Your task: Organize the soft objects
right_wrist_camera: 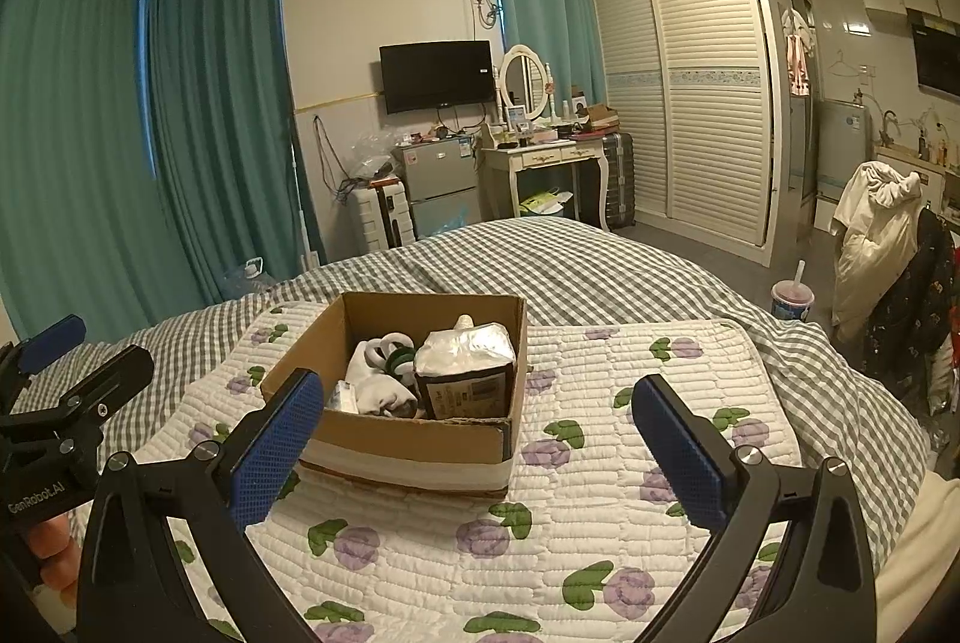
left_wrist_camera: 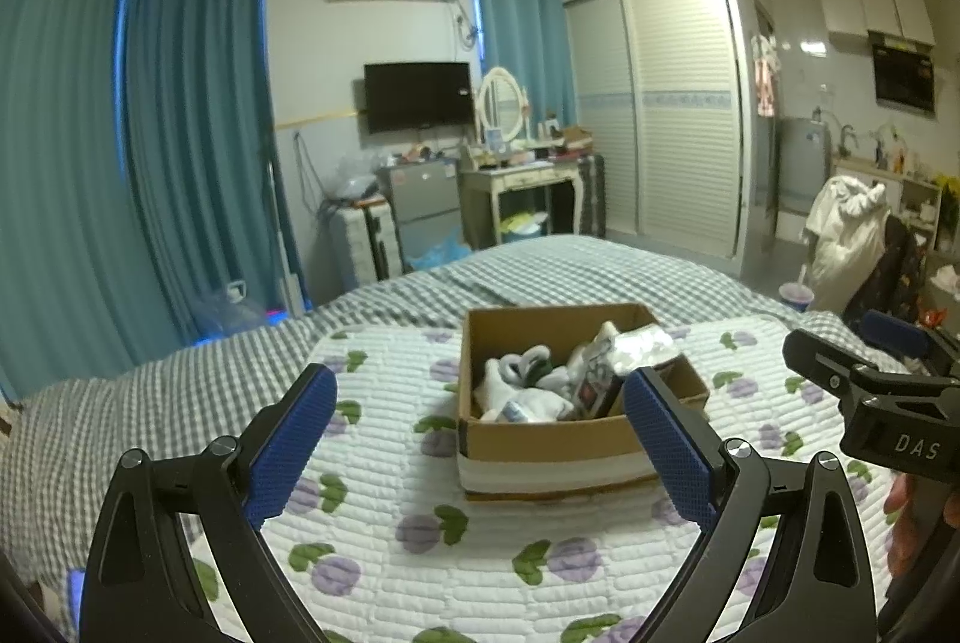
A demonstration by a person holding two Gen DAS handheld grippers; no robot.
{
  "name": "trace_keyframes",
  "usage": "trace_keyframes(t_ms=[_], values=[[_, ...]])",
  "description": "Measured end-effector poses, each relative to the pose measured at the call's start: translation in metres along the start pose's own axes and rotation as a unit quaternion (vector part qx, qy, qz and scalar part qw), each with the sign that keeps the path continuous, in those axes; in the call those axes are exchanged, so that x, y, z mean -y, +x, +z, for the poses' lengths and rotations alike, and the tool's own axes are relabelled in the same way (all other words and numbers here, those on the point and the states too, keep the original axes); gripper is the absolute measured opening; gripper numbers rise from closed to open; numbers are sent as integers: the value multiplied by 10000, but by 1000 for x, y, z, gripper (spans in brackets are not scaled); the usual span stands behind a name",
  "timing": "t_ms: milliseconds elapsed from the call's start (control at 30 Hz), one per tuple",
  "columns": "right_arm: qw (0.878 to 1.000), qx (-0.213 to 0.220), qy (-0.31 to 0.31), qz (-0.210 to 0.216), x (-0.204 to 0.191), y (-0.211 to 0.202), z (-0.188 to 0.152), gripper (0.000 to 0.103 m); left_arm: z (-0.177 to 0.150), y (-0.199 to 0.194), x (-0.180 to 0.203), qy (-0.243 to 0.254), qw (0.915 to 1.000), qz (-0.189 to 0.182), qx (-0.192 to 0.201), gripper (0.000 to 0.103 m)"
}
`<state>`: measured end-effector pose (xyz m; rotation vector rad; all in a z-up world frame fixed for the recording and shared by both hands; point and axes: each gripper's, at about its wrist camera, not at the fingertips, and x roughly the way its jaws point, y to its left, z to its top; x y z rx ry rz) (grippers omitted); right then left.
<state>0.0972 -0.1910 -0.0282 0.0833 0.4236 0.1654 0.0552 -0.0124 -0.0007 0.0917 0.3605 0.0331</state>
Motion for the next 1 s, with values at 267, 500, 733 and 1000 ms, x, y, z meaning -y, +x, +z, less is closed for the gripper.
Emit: trace_keyframes(t_ms=[267, 500, 733, 1000], values=[[10000, -4, 1, 19, -1, 0, -1, 103, 0, 0, 0, -8, 10000, 4, -9, 98], [10000, -3, 66, 16, 1, -1, 0, 103, -1, 0, 0, -8, 10000, 25, -30, 98], [10000, -29, 53, 14, 1, 1, 0, 103, -3, -1, -1, -41, 10000, 32, -38, 98], [10000, -51, 22, 18, -2, 3, -1, 103, -4, -1, -3, -71, 9999, 1, -84, 98]])
